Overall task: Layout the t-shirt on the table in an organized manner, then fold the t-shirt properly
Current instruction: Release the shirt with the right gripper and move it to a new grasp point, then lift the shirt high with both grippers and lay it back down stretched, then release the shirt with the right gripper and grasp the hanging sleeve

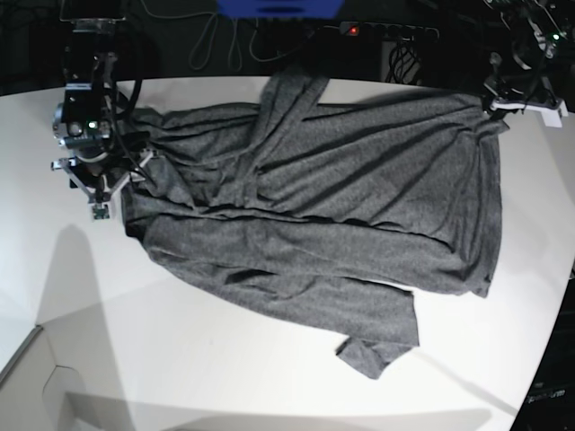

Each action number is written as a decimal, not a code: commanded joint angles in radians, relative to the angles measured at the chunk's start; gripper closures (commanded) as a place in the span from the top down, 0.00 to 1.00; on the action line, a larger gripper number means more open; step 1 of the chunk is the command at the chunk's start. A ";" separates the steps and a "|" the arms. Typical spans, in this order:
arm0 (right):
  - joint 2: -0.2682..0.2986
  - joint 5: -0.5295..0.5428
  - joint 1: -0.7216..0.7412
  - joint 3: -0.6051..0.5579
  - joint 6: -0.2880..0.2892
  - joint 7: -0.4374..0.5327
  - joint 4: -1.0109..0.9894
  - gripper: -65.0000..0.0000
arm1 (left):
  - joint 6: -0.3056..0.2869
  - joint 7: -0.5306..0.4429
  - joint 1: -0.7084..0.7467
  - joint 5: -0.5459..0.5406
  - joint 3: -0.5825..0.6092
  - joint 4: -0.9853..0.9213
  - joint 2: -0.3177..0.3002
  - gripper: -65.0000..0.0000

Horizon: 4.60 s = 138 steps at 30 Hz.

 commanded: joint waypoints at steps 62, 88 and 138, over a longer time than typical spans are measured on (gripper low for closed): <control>0.146 0.000 0.744 0.016 0.006 0.109 -0.462 0.00 | -0.001 0.037 -0.628 0.037 -0.005 0.052 -0.083 0.00; 0.162 0.003 1.097 0.027 0.006 0.175 -0.650 0.00 | -0.003 -0.029 -1.395 0.089 0.224 -0.471 -0.227 0.00; 0.108 0.000 0.276 0.176 0.008 0.002 0.072 0.55 | -0.004 -0.007 -0.329 -0.167 0.059 -0.223 -0.168 0.00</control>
